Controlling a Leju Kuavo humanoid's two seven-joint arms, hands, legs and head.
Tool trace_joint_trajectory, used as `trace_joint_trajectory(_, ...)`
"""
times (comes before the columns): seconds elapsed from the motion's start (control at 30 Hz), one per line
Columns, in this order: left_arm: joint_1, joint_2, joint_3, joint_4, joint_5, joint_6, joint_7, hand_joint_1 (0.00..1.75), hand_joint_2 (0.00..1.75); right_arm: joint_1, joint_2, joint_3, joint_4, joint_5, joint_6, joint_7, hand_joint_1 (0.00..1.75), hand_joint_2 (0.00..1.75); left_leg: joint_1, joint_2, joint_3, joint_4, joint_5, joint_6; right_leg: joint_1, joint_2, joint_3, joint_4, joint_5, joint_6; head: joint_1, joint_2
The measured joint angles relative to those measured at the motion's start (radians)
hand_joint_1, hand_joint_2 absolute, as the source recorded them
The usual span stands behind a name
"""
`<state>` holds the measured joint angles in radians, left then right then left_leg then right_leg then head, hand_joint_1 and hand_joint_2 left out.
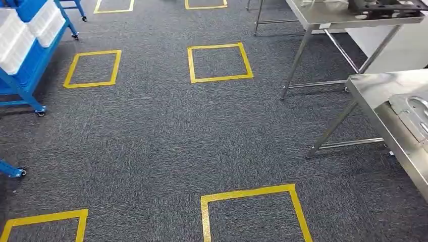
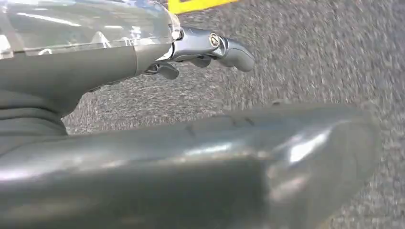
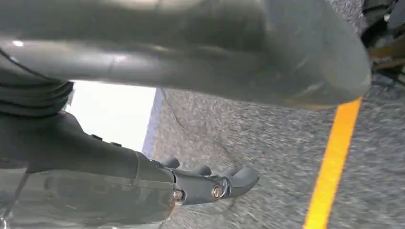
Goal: Take the parts from the cabinet and place them on the table.
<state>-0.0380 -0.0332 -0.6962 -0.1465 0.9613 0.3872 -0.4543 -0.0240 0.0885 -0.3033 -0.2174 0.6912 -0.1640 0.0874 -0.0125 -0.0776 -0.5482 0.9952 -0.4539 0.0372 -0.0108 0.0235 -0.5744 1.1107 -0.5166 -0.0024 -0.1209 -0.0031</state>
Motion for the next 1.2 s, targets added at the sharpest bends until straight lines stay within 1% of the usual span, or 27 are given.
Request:
trace_joint_trajectory(0.03,0.0,-0.002,0.0,0.0,0.0,0.001,0.0,0.0,0.0,0.0,0.0,0.0,0.002,0.004,0.001,-0.003,0.0,0.0,0.001,-0.008,-0.003,0.002,0.0,-0.001,0.003,0.042,0.032,-0.076,0.025,-0.009,0.0,0.0)
trace_joint_trajectory(0.07,-0.003,-0.003,0.0,0.0,0.0,0.003,0.0,0.0,0.0,-0.002,0.0,-0.001,0.006,0.007,0.002,-0.004,0.0,0.0,-0.006,-0.018,-0.008,0.009,-0.003,-0.005,0.003,0.052,0.037,-0.095,0.015,-0.009,0.0,0.0)
trace_joint_trajectory(0.17,0.002,-0.003,-0.002,0.0,-0.002,0.018,0.013,0.0,0.0,-0.016,0.005,-0.001,0.007,0.01,0.005,0.003,0.0,0.0,0.003,-0.043,-0.017,0.004,0.003,-0.021,0.01,0.024,0.037,-0.096,0.02,-0.015,0.0,0.0)
trace_joint_trajectory(0.2,0.003,-0.003,-0.002,0.0,-0.002,0.023,0.019,0.0,0.0,-0.019,0.012,-0.001,0.008,0.011,0.006,0.005,0.0,0.0,-0.004,-0.054,-0.019,0.007,0.002,-0.028,-0.003,0.011,0.042,-0.11,0.027,-0.022,0.0,0.0)
trace_joint_trajectory(0.23,0.005,-0.003,-0.002,0.0,-0.002,0.026,0.025,0.0,0.0,-0.02,0.015,-0.001,0.008,0.013,0.008,0.011,0.0,0.0,-0.004,-0.013,-0.024,0.027,-0.012,-0.03,-0.002,-0.004,0.048,-0.118,0.03,-0.026,0.0,0.0)
trace_joint_trajectory(0.27,0.002,-0.003,-0.003,0.0,-0.006,0.029,0.03,0.0,0.0,-0.018,0.015,-0.001,0.009,0.013,0.01,0.017,0.0,0.0,-0.002,0.027,-0.049,0.079,-0.05,-0.036,-0.002,-0.016,0.051,-0.121,0.03,-0.031,0.0,0.0)
trace_joint_trajectory(0.33,-0.002,-0.003,-0.005,0.0,-0.007,0.037,0.037,0.0,0.0,-0.014,0.016,-0.001,0.013,0.013,0.015,0.025,0.0,0.0,0.009,0.059,-0.124,0.236,-0.128,-0.049,0.002,-0.043,0.051,-0.12,0.027,-0.033,0.0,0.0)
trace_joint_trajectory(0.37,-0.002,-0.003,-0.006,0.0,-0.007,0.041,0.039,0.0,0.0,-0.014,0.016,-0.001,0.015,0.013,0.016,0.028,0.0,0.0,0.015,0.064,-0.157,0.303,-0.151,-0.055,0.002,-0.056,0.05,-0.12,0.026,-0.033,0.0,0.0)
trace_joint_trajectory(0.4,0.0,-0.003,-0.007,0.0,-0.007,0.042,0.041,0.0,0.0,-0.014,0.016,-0.001,0.015,0.013,0.018,0.03,0.0,0.0,0.021,0.068,-0.168,0.323,-0.146,-0.059,0.001,-0.068,0.051,-0.119,0.024,-0.032,0.0,0.0)
trace_joint_trajectory(0.43,0.001,-0.003,-0.007,0.0,-0.007,0.043,0.042,0.0,0.0,-0.015,0.019,-0.001,0.016,0.013,0.018,0.032,0.0,0.0,0.026,0.072,-0.153,0.293,-0.119,-0.063,0.0,-0.079,0.053,-0.119,0.022,-0.029,0.0,0.0)
trace_joint_trajectory(0.47,0.002,-0.003,-0.008,0.0,-0.008,0.043,0.044,0.0,0.0,-0.015,0.02,-0.001,0.016,0.013,0.019,0.035,0.0,0.0,0.03,0.077,-0.118,0.226,-0.079,-0.066,-0.001,-0.089,0.057,-0.119,0.019,-0.026,0.0,0.0)
trace_joint_trajectory(0.5,0.003,-0.002,-0.008,0.0,-0.009,0.043,0.045,0.0,0.0,-0.015,0.022,-0.001,0.016,0.013,0.019,0.036,0.0,0.0,0.032,0.094,-0.063,0.122,-0.03,-0.068,-0.003,-0.1,0.062,-0.118,0.015,-0.02,0.0,0.0)
trace_joint_trajectory(0.53,0.002,-0.002,-0.009,0.0,-0.01,0.043,0.045,0.0,0.0,-0.015,0.023,-0.001,0.016,0.013,0.02,0.036,0.0,0.0,0.032,0.135,-0.015,0.033,0.001,-0.067,-0.003,-0.111,0.068,-0.117,0.01,-0.014,0.0,0.0)
trace_joint_trajectory(0.57,-0.001,-0.002,-0.01,0.0,-0.011,0.042,0.045,0.0,0.0,-0.014,0.023,-0.001,0.016,0.013,0.021,0.038,0.0,0.0,0.019,0.154,-0.005,0.009,-0.013,-0.063,0.003,-0.118,0.069,-0.114,0.004,-0.005,0.0,0.0)
trace_joint_trajectory(0.6,-0.001,-0.002,-0.011,0.0,-0.013,0.041,0.045,0.0,0.0,-0.015,0.024,-0.002,0.018,0.013,0.021,0.039,0.0,0.0,0.02,0.136,-0.007,0.01,-0.008,-0.05,0.003,-0.127,0.07,-0.114,0.004,0.001,0.0,0.0)
trace_joint_trajectory(0.7,0.006,0.0,-0.015,0.0,-0.019,0.038,0.045,0.0,0.0,-0.027,0.027,-0.002,0.018,0.013,0.026,0.045,0.0,0.0,0.016,0.108,-0.013,0.004,-0.005,-0.029,0.0,-0.152,0.078,-0.117,0.001,0.019,0.0,0.0)
trace_joint_trajectory(0.73,0.007,0.0,-0.018,0.0,-0.02,0.037,0.044,0.0,0.0,-0.028,0.027,-0.002,0.018,0.012,0.026,0.046,0.0,0.0,0.021,0.097,-0.004,-0.004,0.001,-0.02,-0.008,-0.124,0.08,-0.104,-0.013,0.025,0.0,0.0)
trace_joint_trajectory(0.77,0.005,0.0,-0.019,0.0,-0.022,0.035,0.044,0.0,0.0,-0.025,0.027,-0.002,0.018,0.012,0.028,0.047,0.0,0.0,0.02,0.089,-0.004,-0.006,0.002,-0.013,-0.008,-0.075,0.061,-0.064,-0.043,0.024,0.0,0.0)
trace_joint_trajectory(0.8,0.003,0.001,-0.022,0.0,-0.023,0.034,0.044,0.0,0.0,-0.021,0.028,-0.003,0.019,0.011,0.028,0.047,0.0,0.0,0.019,0.08,-0.006,-0.006,0.004,-0.009,-0.009,-0.048,0.023,0.012,-0.086,0.022,0.0,0.0)
trace_joint_trajectory(0.87,0.003,0.004,-0.026,0.0,-0.026,0.034,0.044,0.0,0.0,-0.019,0.029,-0.003,0.023,0.011,0.029,0.049,0.0,0.0,0.012,0.057,-0.008,-0.005,0.003,-0.004,-0.009,-0.03,-0.06,0.172,-0.148,0.021,0.0,0.0)
trace_joint_trajectory(0.9,0.004,0.005,-0.027,0.0,-0.027,0.034,0.045,0.0,0.0,-0.018,0.029,-0.004,0.024,0.011,0.029,0.05,0.0,0.0,0.008,0.043,-0.008,-0.004,0.003,-0.004,-0.009,-0.028,-0.083,0.208,-0.146,0.019,0.0,0.0)
trace_joint_trajectory(0.93,0.005,0.006,-0.029,0.0,-0.028,0.034,0.045,0.0,0.0,-0.017,0.029,-0.004,0.024,0.009,0.029,0.052,0.0,0.0,0.006,0.028,-0.007,-0.003,0.003,-0.003,-0.008,-0.027,-0.082,0.192,-0.118,0.016,0.0,0.0)
trace_joint_trajectory(1.0,0.004,0.006,-0.032,0.0,-0.029,0.032,0.045,0.0,0.0,-0.015,0.029,-0.007,0.024,0.007,0.028,0.053,0.0,0.0,0.004,-0.002,-0.004,0.002,0.002,-0.004,-0.004,-0.013,-0.025,0.049,-0.021,0.005,0.0,0.0)
trace_joint_trajectory(1.03,0.004,0.006,-0.033,0.0,-0.03,0.031,0.045,0.0,0.0,-0.014,0.029,-0.011,0.024,0.006,0.027,0.053,0.0,0.0,0.004,-0.013,-0.005,0.003,0.001,-0.005,-0.001,0.022,0.012,-0.042,0.025,-0.003,0.0,0.0)
trace_joint_trajectory(1.07,0.004,0.006,-0.034,0.0,-0.03,0.027,0.045,0.0,0.0,-0.011,0.028,-0.013,0.025,0.005,0.026,0.053,0.0,0.0,0.004,-0.022,-0.009,0.006,0.0,-0.008,-0.002,0.079,0.027,-0.081,0.02,-0.01,0.0,0.0)
trace_joint_trajectory(1.13,0.003,0.008,-0.034,0.0,-0.029,0.024,0.047,0.0,0.0,-0.014,0.029,-0.018,0.025,0.005,0.023,0.048,0.0,0.0,0.006,-0.039,-0.017,0.009,0.002,-0.02,0.002,0.055,0.025,-0.09,0.024,-0.007,0.0,0.0)
trace_joint_trajectory(1.2,0.006,0.009,-0.035,0.0,-0.029,0.023,0.048,0.0,0.0,-0.017,0.03,-0.019,0.025,0.005,0.023,0.047,0.0,0.0,0.011,-0.062,-0.021,0.004,0.005,-0.033,0.006,0.036,0.03,-0.095,0.025,-0.015,0.0,0.0)
